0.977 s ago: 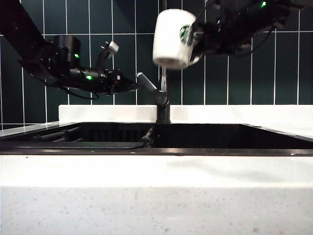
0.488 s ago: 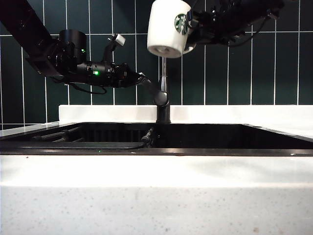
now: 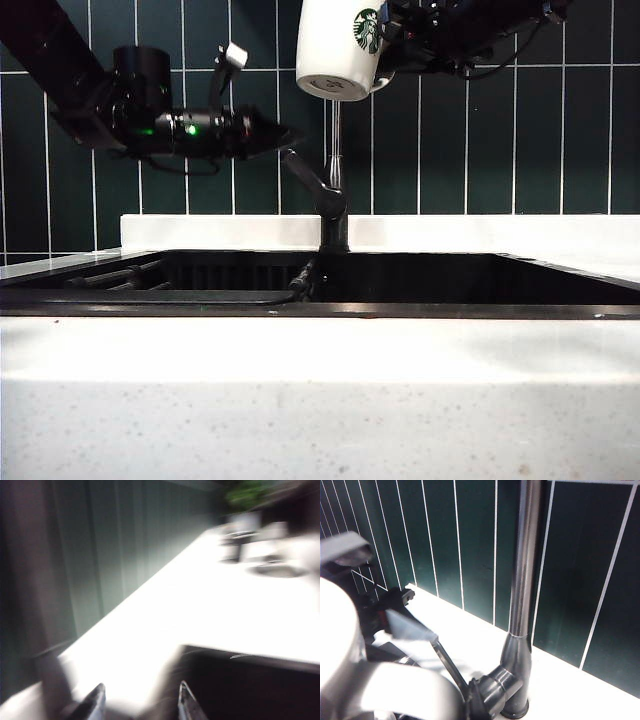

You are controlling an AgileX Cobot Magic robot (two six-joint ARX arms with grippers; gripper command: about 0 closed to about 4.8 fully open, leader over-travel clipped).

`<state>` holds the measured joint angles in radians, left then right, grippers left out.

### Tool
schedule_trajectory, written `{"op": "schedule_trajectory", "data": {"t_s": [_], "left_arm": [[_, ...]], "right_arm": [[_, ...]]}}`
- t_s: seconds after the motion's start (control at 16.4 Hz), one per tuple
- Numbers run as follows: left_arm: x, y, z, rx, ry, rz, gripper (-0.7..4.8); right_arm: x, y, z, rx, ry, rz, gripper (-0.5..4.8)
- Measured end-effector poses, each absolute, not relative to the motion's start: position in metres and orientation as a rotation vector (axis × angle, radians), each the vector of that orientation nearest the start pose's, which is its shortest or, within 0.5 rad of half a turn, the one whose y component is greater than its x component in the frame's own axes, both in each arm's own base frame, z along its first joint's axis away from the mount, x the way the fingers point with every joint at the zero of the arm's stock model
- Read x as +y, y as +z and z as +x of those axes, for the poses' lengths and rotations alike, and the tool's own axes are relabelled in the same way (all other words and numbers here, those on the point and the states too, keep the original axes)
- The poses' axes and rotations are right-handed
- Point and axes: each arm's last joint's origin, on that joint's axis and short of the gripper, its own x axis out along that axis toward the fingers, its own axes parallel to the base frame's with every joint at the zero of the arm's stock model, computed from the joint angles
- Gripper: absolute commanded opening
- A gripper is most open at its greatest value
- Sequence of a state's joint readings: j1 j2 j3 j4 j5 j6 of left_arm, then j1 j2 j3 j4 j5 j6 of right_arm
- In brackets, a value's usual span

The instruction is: Pick up the mug next to the sink, go to the faucet to get some water, pour the water into the sink, and finally put the mug back to its place.

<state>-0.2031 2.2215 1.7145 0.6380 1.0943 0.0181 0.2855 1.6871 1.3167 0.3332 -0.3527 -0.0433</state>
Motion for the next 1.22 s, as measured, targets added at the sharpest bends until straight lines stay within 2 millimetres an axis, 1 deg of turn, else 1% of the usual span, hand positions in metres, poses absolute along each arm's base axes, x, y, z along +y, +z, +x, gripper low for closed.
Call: {"op": "schedule_trajectory", "data": {"t_s": [0.06, 0.12, 0.49, 0.61, 0.79, 0.98, 1.22], "left_arm": [[-0.129, 0.259, 0.486, -0.132, -1.329, 0.064, 1.83], [-0.128, 0.258, 0.487, -0.125, -1.325, 0.061, 1.83], [-0.126, 0.259, 0.491, -0.205, -1.173, 0.164, 1.84], [-0.126, 0.254, 0.493, -0.188, -1.112, 0.205, 1.84], [-0.126, 0.241, 0.493, -0.094, -1.126, 0.226, 1.83], [-0.126, 0.242, 0.492, -0.106, -1.167, 0.222, 1.82], [-0.129, 0.241, 0.490, -0.097, -1.239, 0.193, 1.78]], "right_arm": [[0.121, 0.329, 0.377, 0.024, 0.640, -0.042, 0.08], [0.121, 0.329, 0.377, 0.026, 0.640, -0.043, 0.08], [0.121, 0.322, 0.377, 0.083, 0.641, -0.089, 0.08], [0.121, 0.322, 0.377, 0.081, 0.641, -0.091, 0.08], [0.121, 0.323, 0.377, 0.072, 0.641, -0.092, 0.08], [0.123, 0.328, 0.377, 0.034, 0.645, -0.093, 0.08], [0.123, 0.329, 0.377, 0.025, 0.645, -0.094, 0.08]]}}
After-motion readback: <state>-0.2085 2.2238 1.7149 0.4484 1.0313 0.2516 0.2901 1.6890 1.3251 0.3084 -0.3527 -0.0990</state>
